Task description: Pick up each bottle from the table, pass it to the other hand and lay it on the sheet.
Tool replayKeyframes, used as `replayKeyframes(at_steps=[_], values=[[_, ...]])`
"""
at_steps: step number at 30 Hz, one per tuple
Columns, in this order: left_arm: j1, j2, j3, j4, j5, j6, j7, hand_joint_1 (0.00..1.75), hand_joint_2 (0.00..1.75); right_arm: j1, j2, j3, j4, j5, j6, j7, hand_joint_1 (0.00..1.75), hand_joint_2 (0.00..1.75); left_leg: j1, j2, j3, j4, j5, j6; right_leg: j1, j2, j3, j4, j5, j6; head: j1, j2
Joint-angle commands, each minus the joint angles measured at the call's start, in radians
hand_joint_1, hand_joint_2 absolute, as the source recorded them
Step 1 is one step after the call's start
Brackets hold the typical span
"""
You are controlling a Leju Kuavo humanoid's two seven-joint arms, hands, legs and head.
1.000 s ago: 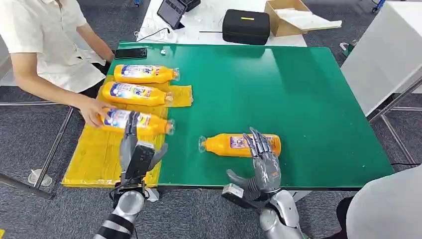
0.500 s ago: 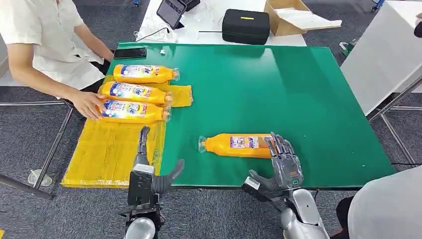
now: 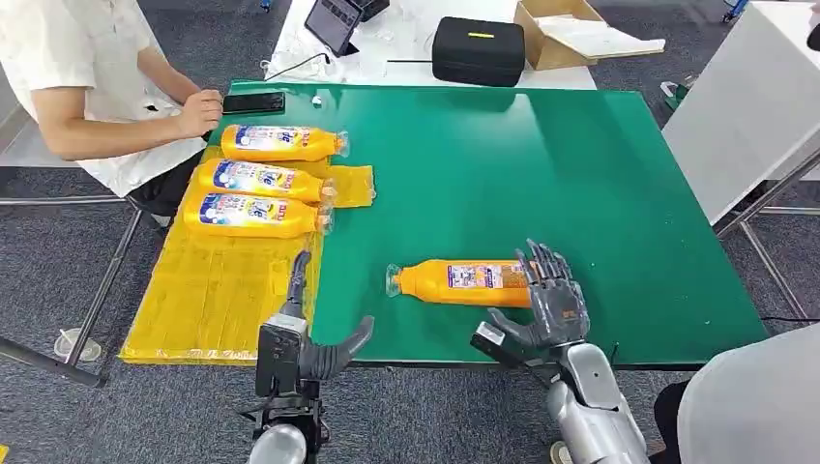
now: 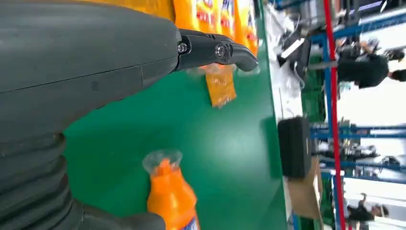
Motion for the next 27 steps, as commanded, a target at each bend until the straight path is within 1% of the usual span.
replayKeyframes(at_steps=[1,4,8,9,10,12,13,14,15,16,18,20,22,25,26,27], values=[[-0.042,0.035,-0.032,0.017,0.03,-0.018,0.02,0.0,1.75,-0.083,-0.039,0.081,0.1,0.001,0.002,0.016,0.0,1.75,-0.001,0.002,0.004,-0.001,-0.001,0.001,0.0,0.0,0.003,0.0,-0.001,-0.002,0.0,0.0],[-0.052,0.031,-0.031,0.036,0.066,-0.033,0.033,0.0,1.75,-0.121,-0.063,0.123,0.145,-0.005,0.002,0.053,0.0,1.75,-0.001,0.003,0.005,0.0,-0.001,0.001,0.0,0.002,0.004,0.0,-0.001,-0.002,0.0,0.0],[-0.06,0.027,-0.032,0.044,0.075,-0.025,0.027,0.0,1.75,-0.148,-0.083,0.155,0.198,-0.01,0.002,0.063,0.0,1.75,-0.001,0.002,0.004,-0.001,-0.001,0.001,0.0,0.001,0.003,0.0,0.0,-0.001,0.0,0.0],[-0.06,0.027,-0.032,0.044,0.075,-0.025,0.027,0.0,1.75,-0.148,-0.083,0.155,0.198,-0.01,0.002,0.063,0.0,1.75,-0.001,0.002,0.006,-0.001,-0.001,0.001,0.0,0.0,0.005,0.0,-0.001,-0.002,0.0,0.0],[-0.063,0.019,-0.027,0.055,0.044,0.037,0.014,0.0,1.75,-0.148,-0.086,0.161,0.21,-0.027,0.002,0.059,0.0,1.75,-0.001,0.002,0.004,-0.001,-0.001,0.001,0.0,0.0,0.003,-0.001,-0.001,-0.001,-0.001,0.0],[-0.071,0.017,-0.025,0.066,0.053,0.034,0.02,0.0,1.75,-0.158,-0.08,0.165,0.251,-0.064,0.002,0.046,0.0,1.75,0.0,0.0,0.002,-0.001,0.0,0.0,0.0,0.0,0.002,-0.001,0.0,-0.001,0.0,0.0],[-0.071,0.017,-0.025,0.067,0.056,0.033,0.022,0.0,1.75,-0.158,-0.078,0.165,0.257,-0.068,0.002,0.045,0.0,1.75,-0.001,0.001,0.004,-0.001,-0.001,0.001,0.0,-0.001,0.004,-0.001,-0.001,-0.001,0.0,0.0],[-0.076,0.021,-0.034,0.069,0.062,0.021,0.026,0.0,1.75,-0.177,-0.074,0.174,0.308,-0.12,0.026,0.029,0.0,1.75,-0.001,0.001,0.006,-0.001,-0.001,0.001,0.0,0.0,0.006,-0.001,-0.001,-0.002,0.0,0.0],[-0.077,0.021,-0.036,0.069,0.062,0.02,0.026,0.0,1.75,-0.18,-0.073,0.175,0.313,-0.126,0.031,0.03,0.0,1.75,0.0,0.001,0.003,-0.001,0.0,0.0,0.0,0.0,0.002,-0.001,0.0,-0.001,0.0,0.0],[-0.078,0.021,-0.037,0.067,0.064,0.018,0.028,0.0,1.75,-0.187,-0.072,0.178,0.322,-0.131,0.043,0.031,0.0,1.75,-0.001,0.002,0.006,-0.001,-0.001,0.001,0.0,0.001,0.005,-0.001,-0.001,-0.002,0.0,0.0],[-0.078,0.021,-0.038,0.066,0.065,0.016,0.029,0.0,1.75,-0.191,-0.072,0.179,0.326,-0.135,0.044,0.031,0.0,1.75,0.0,0.001,0.003,-0.001,0.0,0.0,0.0,0.0,0.002,-0.001,0.0,-0.001,0.0,0.0],[-0.078,0.021,-0.038,0.066,0.065,0.016,0.029,0.0,1.75,-0.191,-0.072,0.179,0.326,-0.135,0.044,0.031,0.0,1.75,-0.001,0.001,0.005,-0.001,-0.001,0.001,0.0,0.0,0.004,0.0,-0.001,-0.002,0.0,0.0],[-0.078,0.022,-0.041,0.063,0.067,0.013,0.031,0.0,1.75,-0.198,-0.071,0.182,0.334,-0.151,0.06,0.027,0.0,1.75,-0.001,0.002,0.005,-0.001,-0.001,0.001,0.0,0.001,0.004,0.0,-0.001,-0.002,-0.001,0.0],[-0.086,0.025,-0.051,0.056,0.07,0.005,0.036,0.0,1.75,-0.232,-0.076,0.202,0.369,-0.218,0.164,0.018,0.0,1.75,0.0,0.001,0.003,-0.001,0.0,0.001,0.0,0.0,0.002,0.0,0.0,-0.001,-0.001,0.0],[-0.087,0.024,-0.052,0.055,0.07,0.006,0.038,0.0,1.75,-0.24,-0.077,0.207,0.372,-0.223,0.173,0.017,0.0,1.75,-0.001,0.002,0.005,-0.001,-0.001,0.001,0.0,0.0,0.004,0.0,-0.001,-0.002,-0.001,0.0],[-0.089,0.025,-0.054,0.055,0.071,0.002,0.04,0.0,1.75,-0.248,-0.069,0.192,0.382,-0.263,0.208,0.006,0.0,1.75,-0.001,0.003,0.004,0.0,-0.001,0.001,0.0,0.001,0.003,0.0,-0.001,-0.001,-0.001,0.0]])
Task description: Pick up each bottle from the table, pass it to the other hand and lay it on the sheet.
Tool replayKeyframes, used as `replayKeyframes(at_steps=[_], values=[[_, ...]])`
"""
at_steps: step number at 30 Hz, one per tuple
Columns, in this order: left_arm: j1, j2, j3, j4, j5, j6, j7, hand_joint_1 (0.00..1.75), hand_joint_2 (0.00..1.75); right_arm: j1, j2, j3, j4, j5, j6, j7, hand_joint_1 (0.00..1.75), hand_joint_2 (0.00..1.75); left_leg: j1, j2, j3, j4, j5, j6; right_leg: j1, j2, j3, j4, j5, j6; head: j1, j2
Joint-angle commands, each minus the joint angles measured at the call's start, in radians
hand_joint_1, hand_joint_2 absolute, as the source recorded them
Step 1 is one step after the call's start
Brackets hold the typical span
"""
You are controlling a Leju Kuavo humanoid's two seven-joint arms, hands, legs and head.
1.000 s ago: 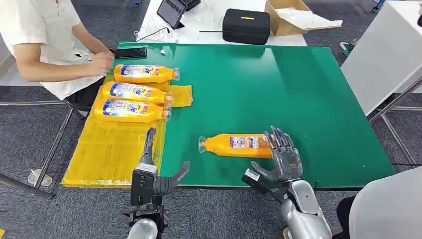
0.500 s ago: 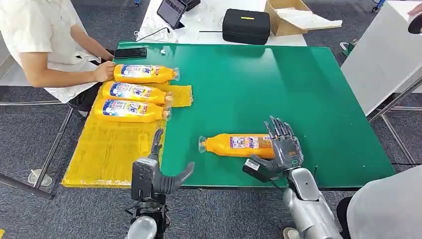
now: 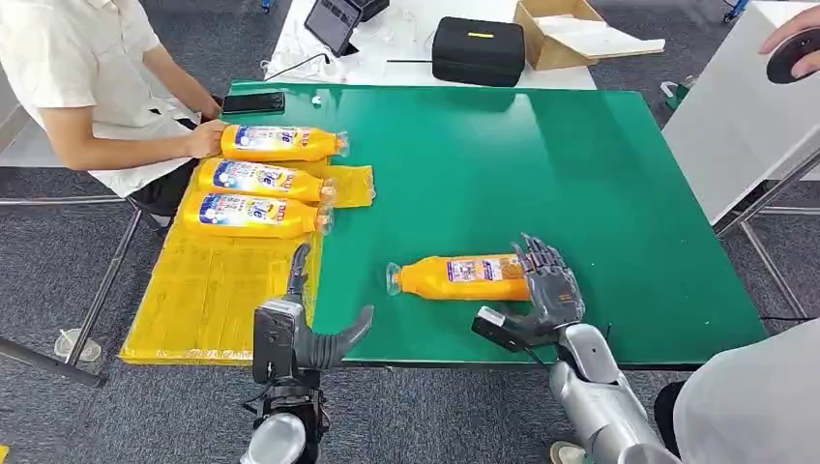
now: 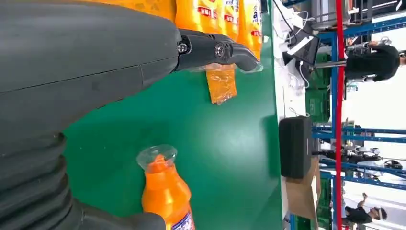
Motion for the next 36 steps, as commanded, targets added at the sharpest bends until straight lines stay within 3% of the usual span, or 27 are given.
replayKeyframes(at_steps=[1,10,36], values=[[-0.049,0.024,-0.043,0.048,0.01,-0.018,0.019,0.0,1.75,-0.112,-0.003,0.054,0.167,-0.107,0.165,-0.021,0.0,1.75,-0.001,0.003,0.006,0.0,-0.002,0.001,-0.001,0.001,0.005,0.0,-0.001,-0.002,0.0,0.0],[-0.062,0.025,-0.059,0.049,0.018,-0.036,0.029,0.0,1.75,-0.182,-0.024,0.133,0.217,-0.079,0.215,0.008,0.0,1.75,-0.001,0.003,0.005,-0.001,-0.001,0.001,-0.001,0.001,0.004,0.0,0.0,-0.002,0.0,0.0],[-0.069,0.024,-0.063,0.06,0.018,-0.04,0.029,0.0,1.75,-0.197,-0.026,0.155,0.22,-0.071,0.216,0.016,0.0,1.75,0.0,0.001,0.004,-0.001,0.0,0.001,0.0,0.0,0.004,-0.001,0.0,-0.001,0.0,0.0]])
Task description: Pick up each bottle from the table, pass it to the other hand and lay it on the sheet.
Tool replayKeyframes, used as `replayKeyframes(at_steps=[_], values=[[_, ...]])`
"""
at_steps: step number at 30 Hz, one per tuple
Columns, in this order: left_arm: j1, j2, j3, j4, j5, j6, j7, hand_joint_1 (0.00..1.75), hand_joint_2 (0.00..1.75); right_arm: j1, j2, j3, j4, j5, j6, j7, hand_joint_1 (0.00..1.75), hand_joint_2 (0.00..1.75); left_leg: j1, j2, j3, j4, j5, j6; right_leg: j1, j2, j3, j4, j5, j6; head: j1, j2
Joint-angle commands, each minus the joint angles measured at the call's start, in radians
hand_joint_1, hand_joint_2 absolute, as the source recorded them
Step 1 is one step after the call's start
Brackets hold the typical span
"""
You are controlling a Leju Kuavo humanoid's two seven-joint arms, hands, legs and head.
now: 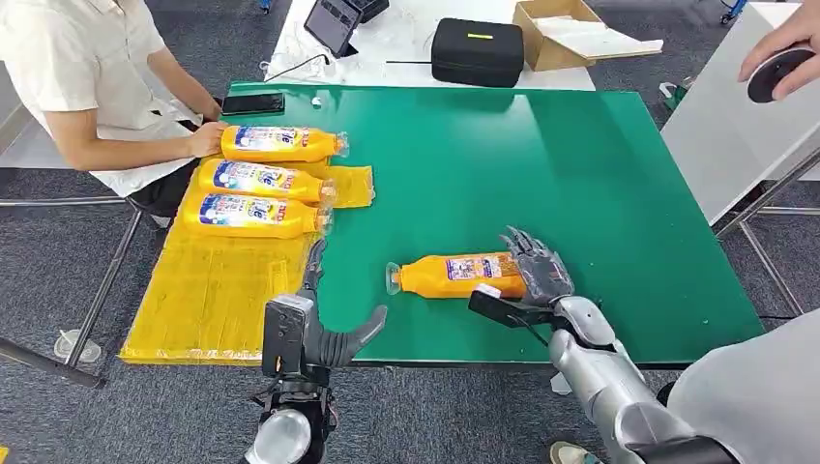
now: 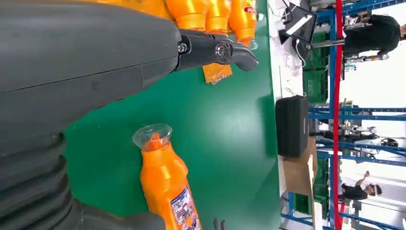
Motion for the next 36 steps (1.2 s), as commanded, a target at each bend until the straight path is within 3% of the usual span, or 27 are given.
replayKeyframes(at_steps=[1,11,12,13,26,27,28,29,30,36], values=[[-0.05,0.022,-0.03,0.062,0.002,-0.008,0.004,0.0,1.75,-0.06,-0.008,0.067,0.085,0.015,0.023,0.017,0.0,1.75,-0.001,0.001,0.004,-0.001,-0.001,0.001,0.0,-0.001,0.004,0.0,-0.001,-0.002,0.0,0.0],[-0.067,0.015,-0.038,0.072,0.033,-0.036,0.025,0.0,1.75,-0.107,0.016,0.135,0.122,0.034,0.103,0.055,0.0,1.75,0.0,0.001,0.002,-0.001,0.0,0.001,0.0,0.001,0.002,0.0,0.0,-0.001,0.0,0.0],[-0.07,0.017,-0.044,0.075,0.065,-0.082,0.067,0.0,1.75,-0.147,0.014,0.174,0.17,0.046,0.319,0.098,0.0,1.75,-0.001,0.001,0.002,-0.001,0.0,0.001,0.0,0.0,0.002,0.0,0.0,-0.001,0.0,0.0],[-0.072,0.014,-0.047,0.083,0.07,-0.088,0.068,0.0,1.75,-0.158,0.005,0.186,0.161,0.033,0.354,0.1,0.0,1.75,-0.001,0.002,0.004,-0.001,-0.001,0.001,0.0,0.001,0.004,0.0,-0.001,-0.002,0.0,0.0],[-0.078,0.015,-0.056,0.091,0.104,-0.115,0.079,0.0,1.75,-0.144,-0.015,0.229,0.152,-0.089,0.426,0.049,0.0,1.75,0.0,0.002,0.007,-0.001,0.0,0.001,0.0,0.0,0.007,-0.001,0.0,-0.001,0.0,0.0],[-0.079,0.014,-0.057,0.093,0.109,-0.118,0.08,0.0,1.75,-0.14,-0.021,0.229,0.153,-0.112,0.45,0.033,0.16,1.75,0.0,0.001,0.007,-0.001,0.0,0.001,0.0,0.0,0.006,-0.001,0.0,-0.001,0.0,0.0],[-0.082,0.013,-0.06,0.097,0.112,-0.12,0.079,0.0,1.75,-0.13,-0.03,0.218,0.154,-0.147,0.482,0.007,1.34,1.75,0.0,0.001,0.007,-0.002,0.0,0.001,0.0,-0.001,0.007,-0.001,0.0,-0.001,0.0,0.0],[-0.084,0.012,-0.061,0.099,0.115,-0.12,0.078,0.0,1.75,-0.123,-0.04,0.222,0.155,-0.162,0.495,0.0,1.61,1.75,0.0,0.001,0.007,-0.001,0.0,0.001,0.001,-0.001,0.007,-0.001,0.0,-0.001,0.0,0.0],[-0.085,0.011,-0.063,0.101,0.115,-0.119,0.076,0.0,1.75,-0.12,-0.049,0.231,0.159,-0.163,0.496,-0.002,1.73,1.75,0.0,-0.001,0.008,-0.002,0.0,0.001,0.001,-0.003,0.008,-0.002,-0.001,-0.001,0.0,0.0],[-0.081,0.015,-0.07,0.089,0.111,-0.115,0.057,0.0,1.75,-0.09,-0.071,0.216,0.147,-0.247,0.542,-0.073,1.75,1.75,0.0,-0.001,0.01,-0.002,0.0,0.001,0.001,-0.003,0.011,-0.003,-0.001,-0.001,0.0,0.0]])
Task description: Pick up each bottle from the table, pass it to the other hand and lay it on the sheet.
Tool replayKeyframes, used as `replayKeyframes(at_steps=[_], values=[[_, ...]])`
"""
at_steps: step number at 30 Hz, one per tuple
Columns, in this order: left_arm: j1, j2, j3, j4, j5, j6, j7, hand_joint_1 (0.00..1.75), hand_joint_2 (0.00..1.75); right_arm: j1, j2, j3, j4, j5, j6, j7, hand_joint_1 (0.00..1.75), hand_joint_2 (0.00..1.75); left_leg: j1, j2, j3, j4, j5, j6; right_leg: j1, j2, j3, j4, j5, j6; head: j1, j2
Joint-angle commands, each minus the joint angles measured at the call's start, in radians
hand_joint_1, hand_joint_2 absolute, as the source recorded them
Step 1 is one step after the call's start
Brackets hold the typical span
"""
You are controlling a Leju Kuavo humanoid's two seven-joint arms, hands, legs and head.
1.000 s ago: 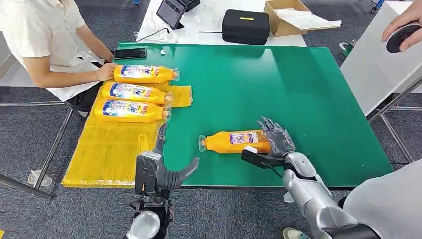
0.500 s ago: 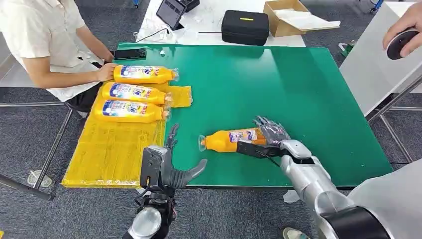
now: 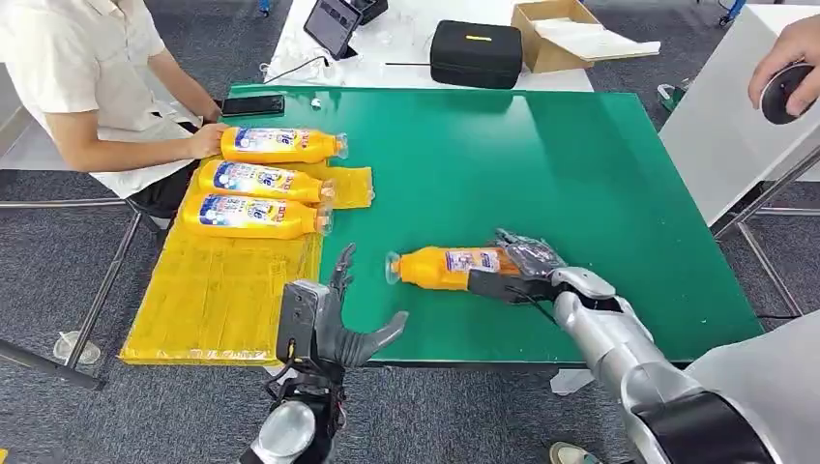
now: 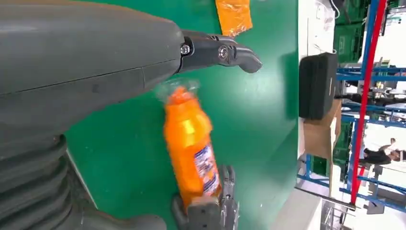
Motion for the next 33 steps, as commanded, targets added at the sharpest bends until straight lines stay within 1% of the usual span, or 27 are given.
replayKeyframes(at_steps=[1,4,6,9,13,16,17,19,20,21,23,24,29,30,31,33], values=[[-0.039,0.02,-0.041,0.05,-0.001,0.002,-0.019,0.0,1.75,0.069,-0.035,0.027,0.076,-0.095,0.079,-0.083,1.75,1.75,0.001,-0.003,0.004,-0.002,0.0,0.0,0.001,-0.004,0.005,-0.002,-0.001,-0.001,0.0,0.0],[-0.04,0.019,-0.041,0.05,-0.001,0.002,-0.019,0.0,1.75,0.073,-0.035,0.027,0.077,-0.095,0.079,-0.083,1.75,1.75,0.001,-0.004,0.005,-0.002,0.0,0.001,0.001,-0.005,0.007,-0.003,-0.001,-0.002,0.0,0.0],[-0.043,0.018,-0.04,0.053,-0.001,0.007,-0.028,0.0,1.75,0.088,-0.035,0.002,0.062,-0.157,0.114,-0.121,1.75,1.75,0.0,-0.004,0.006,-0.002,0.0,0.001,0.001,-0.005,0.007,-0.003,-0.001,-0.002,0.0,0.0],[-0.04,0.019,-0.037,0.047,0.0,0.013,-0.038,0.0,1.75,0.106,-0.038,0.009,0.047,-0.181,0.095,-0.132,1.75,1.75,0.001,-0.005,0.007,-0.003,0.0,0.0,0.001,-0.006,0.009,-0.003,-0.001,-0.002,-0.001,0.0],[-0.029,0.02,-0.022,0.031,0.009,0.025,-0.047,0.0,1.75,0.133,-0.012,-0.033,0.009,-0.263,0.061,-0.175,1.75,1.75,0.001,-0.002,0.008,-0.002,0.0,0.0,0.002,-0.003,0.008,-0.003,0.0,-0.002,-0.001,0.0],[-0.009,0.021,0.008,0.001,0.052,0.03,-0.067,0.0,1.75,0.16,0.011,-0.071,-0.053,-0.327,0.023,-0.206,1.75,1.75,0.0,-0.002,0.009,-0.003,0.0,0.001,0.001,-0.004,0.01,-0.003,0.0,-0.003,0.0,0.0],[-0.003,0.02,0.017,-0.006,0.075,0.02,-0.061,0.0,1.75,0.168,0.016,-0.086,-0.068,-0.347,0.017,-0.212,1.75,1.75,0.001,0.0,0.008,-0.002,-0.001,0.0,0.001,-0.001,0.009,-0.003,0.0,-0.002,-0.001,0.0],[0.022,0.034,0.033,-0.037,0.163,-0.038,-0.042,0.0,1.75,0.204,0.03,-0.134,-0.134,-0.408,-0.019,-0.241,1.75,1.75,0.001,0.001,0.007,-0.001,-0.001,0.0,0.002,0.0,0.007,-0.002,0.0,-0.002,0.0,0.0],[0.034,0.044,0.032,-0.052,0.169,-0.042,-0.047,0.0,1.75,0.219,0.033,-0.14,-0.161,-0.418,-0.03,-0.242,1.75,1.75,0.001,0.002,0.008,-0.002,-0.001,0.0,0.001,0.001,0.008,-0.002,0.0,-0.002,0.0,0.0],[0.052,0.055,0.032,-0.073,0.176,-0.045,-0.058,0.0,1.75,0.252,0.046,-0.177,-0.222,-0.451,-0.088,-0.272,1.75,1.75,0.001,0.002,0.008,-0.002,-0.001,0.0,0.001,0.001,0.008,-0.002,0.0,-0.002,-0.001,0.0],[0.072,0.067,0.031,-0.091,0.183,-0.048,-0.059,0.0,1.75,0.292,0.059,-0.192,-0.289,-0.471,-0.108,-0.272,1.75,1.75,0.001,0.002,0.007,-0.002,-0.001,0.0,0.001,0.001,0.007,-0.001,0.0,-0.002,-0.001,0.0],[0.089,0.074,0.038,-0.104,0.198,-0.06,-0.066,0.0,1.75,0.333,0.075,-0.213,-0.359,-0.49,-0.149,-0.284,1.75,1.75,0.001,0.002,0.008,-0.003,-0.002,0.0,0.001,0.001,0.008,-0.002,-0.001,-0.003,0.0,0.0],[0.096,0.079,0.038,-0.108,0.201,-0.064,-0.068,0.0,1.75,0.345,0.082,-0.209,-0.38,-0.488,-0.157,-0.277,1.75,1.75,0.0,-0.001,0.0,-0.001,-0.001,0.0,0.001,0.0,0.001,0.0,-0.001,-0.001,-0.001,0.0],[0.103,0.074,0.051,-0.113,0.199,-0.052,-0.083,0.0,1.75,0.374,0.101,-0.237,-0.43,-0.511,-0.203,-0.305,1.75,1.75,0.0,0.0,0.001,-0.001,-0.002,0.0,0.001,0.0,0.002,0.0,-0.002,-0.002,0.0,0.0],[0.112,0.077,0.057,-0.117,0.194,-0.043,-0.095,0.0,1.75,0.414,0.127,-0.241,-0.495,-0.516,-0.236,-0.327,1.75,1.75,0.001,-0.001,-0.002,-0.001,-0.001,0.0,0.001,0.0,-0.001,0.0,-0.001,-0.001,-0.001,0.0],[0.125,0.081,0.065,-0.121,0.225,-0.068,-0.08,0.0,1.75,0.486,0.164,-0.214,-0.612,-0.533,-0.233,-0.337,1.75,1.75,0.0,0.001,0.002,-0.001,-0.004,0.0,0.001,0.0,0.002,0.0,-0.003,-0.003,-0.001,0.0]])
